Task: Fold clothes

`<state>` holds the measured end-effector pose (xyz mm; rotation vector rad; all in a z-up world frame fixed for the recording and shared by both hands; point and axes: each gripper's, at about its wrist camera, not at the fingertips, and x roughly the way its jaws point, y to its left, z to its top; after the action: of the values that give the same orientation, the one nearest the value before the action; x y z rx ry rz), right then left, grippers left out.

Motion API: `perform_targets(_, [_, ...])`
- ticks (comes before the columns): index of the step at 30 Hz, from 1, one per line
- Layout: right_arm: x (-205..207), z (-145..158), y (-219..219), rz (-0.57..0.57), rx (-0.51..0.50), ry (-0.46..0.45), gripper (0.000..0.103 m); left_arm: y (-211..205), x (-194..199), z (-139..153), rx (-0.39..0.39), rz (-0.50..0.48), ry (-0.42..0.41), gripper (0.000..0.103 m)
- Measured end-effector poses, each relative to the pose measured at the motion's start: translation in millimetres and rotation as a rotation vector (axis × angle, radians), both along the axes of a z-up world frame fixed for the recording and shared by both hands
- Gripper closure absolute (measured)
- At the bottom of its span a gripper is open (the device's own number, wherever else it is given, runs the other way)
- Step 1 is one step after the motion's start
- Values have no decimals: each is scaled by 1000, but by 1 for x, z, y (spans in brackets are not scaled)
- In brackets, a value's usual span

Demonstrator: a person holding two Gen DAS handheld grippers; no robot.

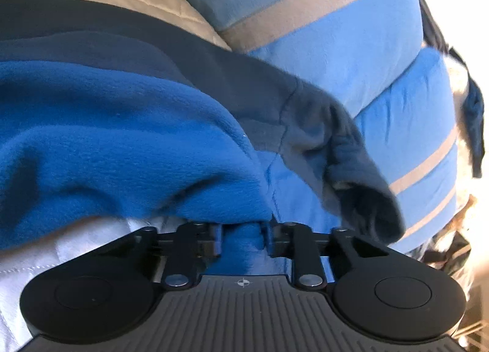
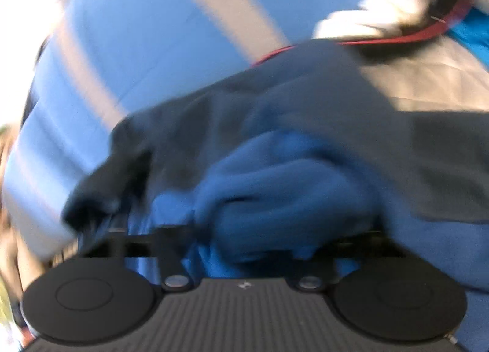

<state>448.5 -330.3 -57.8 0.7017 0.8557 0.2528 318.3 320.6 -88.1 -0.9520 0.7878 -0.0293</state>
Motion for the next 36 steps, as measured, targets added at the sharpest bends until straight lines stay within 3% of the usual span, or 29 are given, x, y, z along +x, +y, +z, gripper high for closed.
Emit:
perform_targets(3, [0,-3,-19,-37,63,11,86,8,-3,2,-4,19,-12,87])
perform_targets(5, [-1,-3,-23,-41,72,9,87,16,-6,2,-7,55,-9,93])
perform_targets(10, [-4,-2,-32,-50,95,4,87,29,-12,-7,-52,96,0,91])
perform_targets(11, [-5,-2,-34,-52,99,3,84,27,-11,-8,-58,94,3,88])
perform_targets(12, [-5,-2,-36,-53,104,2,70,26,-10,-8,-70,96,5,88])
perform_targets(13, [-6,-2,-38,-55,108,1,61,25,-10,-8,-80,97,4,88])
perform_targets(15, [-7,-2,-42,-59,117,-1,51,24,-9,-6,-81,102,-2,86])
perform_targets(17, [-11,1,-47,-71,130,-13,50,24,-10,-6,-84,105,-10,86])
perform_targets(19, [-15,2,-54,-96,135,-17,54,23,-11,-6,-83,117,-6,86])
perform_targets(21, [-18,4,-58,-123,107,-25,81,23,-14,-8,-85,133,10,83])
perform_targets(23, [-18,6,-57,-114,57,-26,82,21,-16,-7,-72,137,19,77])
perform_targets(24, [-18,7,-55,-110,41,-20,80,20,-18,-5,-49,138,34,72])
perform_targets(27, [-19,11,-50,-87,12,-2,37,16,-26,5,44,94,40,62])
perform_targets(29, [-27,15,-50,-50,38,-8,18,14,-36,11,74,75,48,54])
perform_targets(32, [-46,17,-48,15,58,-6,16,7,-54,13,96,34,55,51])
perform_targets(36, [-73,13,-42,116,12,28,16,-2,-80,11,96,-21,46,51])
